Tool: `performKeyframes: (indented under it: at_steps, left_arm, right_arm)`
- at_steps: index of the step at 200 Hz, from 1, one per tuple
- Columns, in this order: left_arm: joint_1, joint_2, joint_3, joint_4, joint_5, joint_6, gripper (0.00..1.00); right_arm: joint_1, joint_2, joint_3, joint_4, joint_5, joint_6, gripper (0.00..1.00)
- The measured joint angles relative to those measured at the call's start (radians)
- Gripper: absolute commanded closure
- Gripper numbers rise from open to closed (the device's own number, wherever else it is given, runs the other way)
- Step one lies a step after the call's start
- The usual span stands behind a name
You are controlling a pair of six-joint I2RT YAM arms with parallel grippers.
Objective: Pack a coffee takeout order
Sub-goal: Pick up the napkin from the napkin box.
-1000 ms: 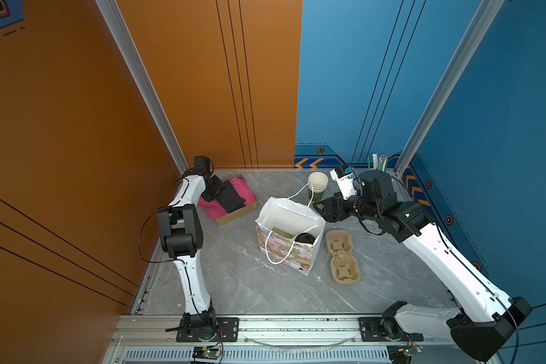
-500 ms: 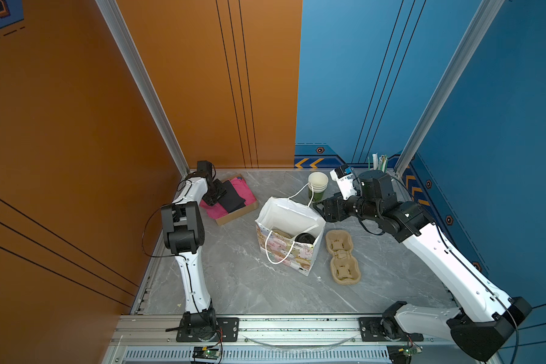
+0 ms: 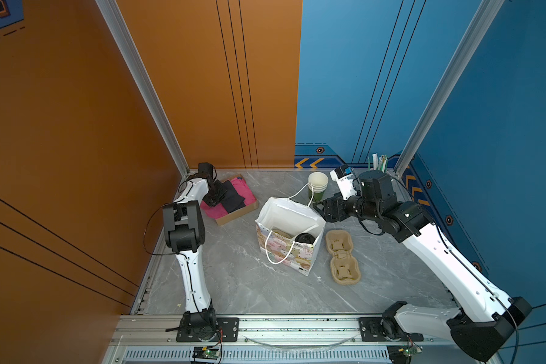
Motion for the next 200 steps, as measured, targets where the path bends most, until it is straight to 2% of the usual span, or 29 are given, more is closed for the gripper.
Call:
performKeyframes:
  at_steps: [26,52,112,151,200]
  left_arm:
    - [-0.003,-0.003,0.016,0.0,0.0,0.02,1.0]
    - [-0.007,-0.03,0.018,0.004,0.0,0.04,1.0]
    - [-0.022,-0.247,0.021,0.021,0.027,0.14,1.0]
    - [-0.049,-0.384,0.012,0.077,0.132,0.256,1.0]
    - [-0.083,-0.552,-0.044,0.143,0.333,0.367,1.0]
  right_arm:
    - [0.0,0.0,0.0,0.0,0.0,0.0,0.0]
    - [0.0,0.0,0.0,0.0,0.0,0.0,0.0]
    - [-0.023,-0.035,0.0,0.0,0.003,-0.002,0.0]
    - [-0.056,-0.074,0.02,0.0,0.017,-0.018,0.0]
    - [-0.083,-0.09,0.087,0.0,0.025,-0.083,0.0]
